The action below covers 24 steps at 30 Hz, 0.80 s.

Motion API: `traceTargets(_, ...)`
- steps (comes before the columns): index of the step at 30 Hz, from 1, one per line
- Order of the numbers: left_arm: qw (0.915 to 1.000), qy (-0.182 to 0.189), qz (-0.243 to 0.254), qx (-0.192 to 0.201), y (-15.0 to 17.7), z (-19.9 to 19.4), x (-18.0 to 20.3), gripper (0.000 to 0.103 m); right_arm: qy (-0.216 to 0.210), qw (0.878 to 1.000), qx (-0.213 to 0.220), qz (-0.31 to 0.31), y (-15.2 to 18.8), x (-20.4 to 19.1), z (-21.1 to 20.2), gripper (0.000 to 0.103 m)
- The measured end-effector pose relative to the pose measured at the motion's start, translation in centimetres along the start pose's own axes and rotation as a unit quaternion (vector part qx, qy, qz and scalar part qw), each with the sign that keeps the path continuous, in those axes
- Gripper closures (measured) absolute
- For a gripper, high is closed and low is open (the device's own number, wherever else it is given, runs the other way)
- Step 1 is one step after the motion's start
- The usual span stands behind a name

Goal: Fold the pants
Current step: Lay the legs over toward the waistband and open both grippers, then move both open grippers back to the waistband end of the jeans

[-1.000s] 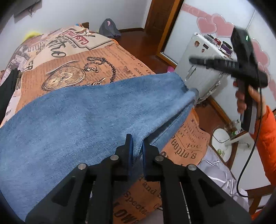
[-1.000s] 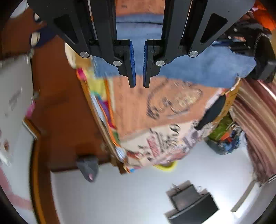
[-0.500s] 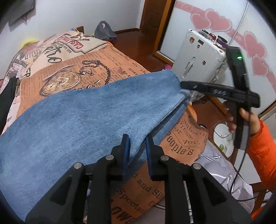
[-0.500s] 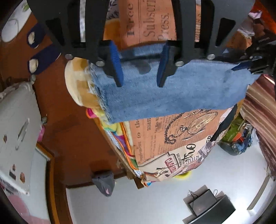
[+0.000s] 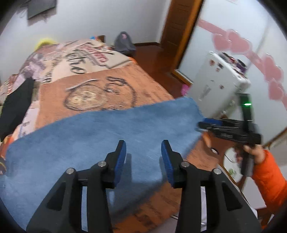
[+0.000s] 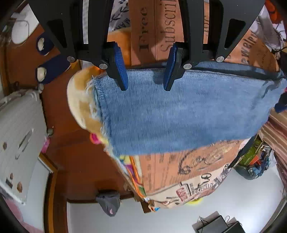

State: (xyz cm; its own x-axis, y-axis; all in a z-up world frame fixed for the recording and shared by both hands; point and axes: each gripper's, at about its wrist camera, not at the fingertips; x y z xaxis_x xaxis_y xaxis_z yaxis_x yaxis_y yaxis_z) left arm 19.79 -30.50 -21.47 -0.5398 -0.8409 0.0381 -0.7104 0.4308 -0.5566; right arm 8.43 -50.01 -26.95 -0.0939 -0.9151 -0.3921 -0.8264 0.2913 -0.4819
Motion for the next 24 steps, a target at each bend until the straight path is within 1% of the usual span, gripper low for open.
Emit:
traceTargets(4, 0.999, -0.04, -0.016, -0.014, -0.4, 2.1, -1.8, 0.062, 0.0, 1.0, 0.024, -0.018, -2.4, -0.8, -0.5, 0.066)
traceTargets(6, 0.9983, -0.047, -0.024, -0.025, -0.3, 3.1, -2.4, 0.062, -0.001, 0.999, 0.028, -0.031, -3.5, -1.5, 0.1, 0.066)
traceTargets(9, 0.9973, -0.049, -0.038, -0.038, 0.2, 4.5, -2.9, 0.062, 0.006, 0.998, 0.02, -0.057, -4.8, -2.3, 2.3, 0.066)
traceTargets(11, 0.9976, -0.05, -0.037, -0.03, 0.2, 4.6, -2.9, 0.06, 0.008, 0.998, 0.007, -0.057, -5.4, -2.1, 3.8, 0.066)
traceTargets(13, 0.9978, -0.05, -0.034, -0.028, 0.2, 4.6, -2.7, 0.056, 0.012, 0.999, -0.004, -0.049, -5.7, -1.2, 5.1, 0.066)
traceTargets(15, 0.9979, -0.052, -0.029, -0.025, 0.1, 4.7, -2.6, 0.055, 0.011, 0.999, -0.003, -0.041, -5.9, -0.4, 5.3, 0.066)
traceTargets(16, 0.9979, -0.055, -0.027, -0.024, 0.1, 4.8, -2.6, 0.055, 0.017, 0.999, 0.0, -0.033, -6.1, 0.2, 5.2, 0.066)
traceTargets(19, 0.9979, -0.05, -0.036, -0.021, 0.1, 4.5, -3.0, 0.055, 0.06, 0.998, 0.005, -0.02, -6.3, 1.1, 4.4, 0.066)
traceTargets(20, 0.9978, -0.05, -0.04, -0.02, 0.0, 4.3, -3.2, 0.055, 0.062, 0.998, 0.005, -0.01, -6.3, 1.5, 4.0, 0.066)
traceTargets(22, 0.9972, -0.054, -0.05, -0.007, 0.0, 3.2, -4.1, 0.055, 0.049, 0.999, 0.009, 0.004, -6.0, 1.7, 2.7, 0.066)
traceTargets(24, 0.9959, -0.062, -0.064, 0.012, 0.1, 1.5, -5.6, 0.055, 0.046, 0.999, 0.017, -0.003, -6.0, 1.0, 1.6, 0.066)
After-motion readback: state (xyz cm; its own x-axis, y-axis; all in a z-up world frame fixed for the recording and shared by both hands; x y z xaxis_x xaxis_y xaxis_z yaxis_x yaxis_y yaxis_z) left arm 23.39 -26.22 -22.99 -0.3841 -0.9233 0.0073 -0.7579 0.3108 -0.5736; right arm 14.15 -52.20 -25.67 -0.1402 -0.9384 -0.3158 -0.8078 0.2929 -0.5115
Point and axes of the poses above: each gripper's, at about its wrist camera, not at the fingertips, and z roughly the way its jaws point, x to its right, y to its underside, and after that the axes turned 8 degrees about -y, right-handed
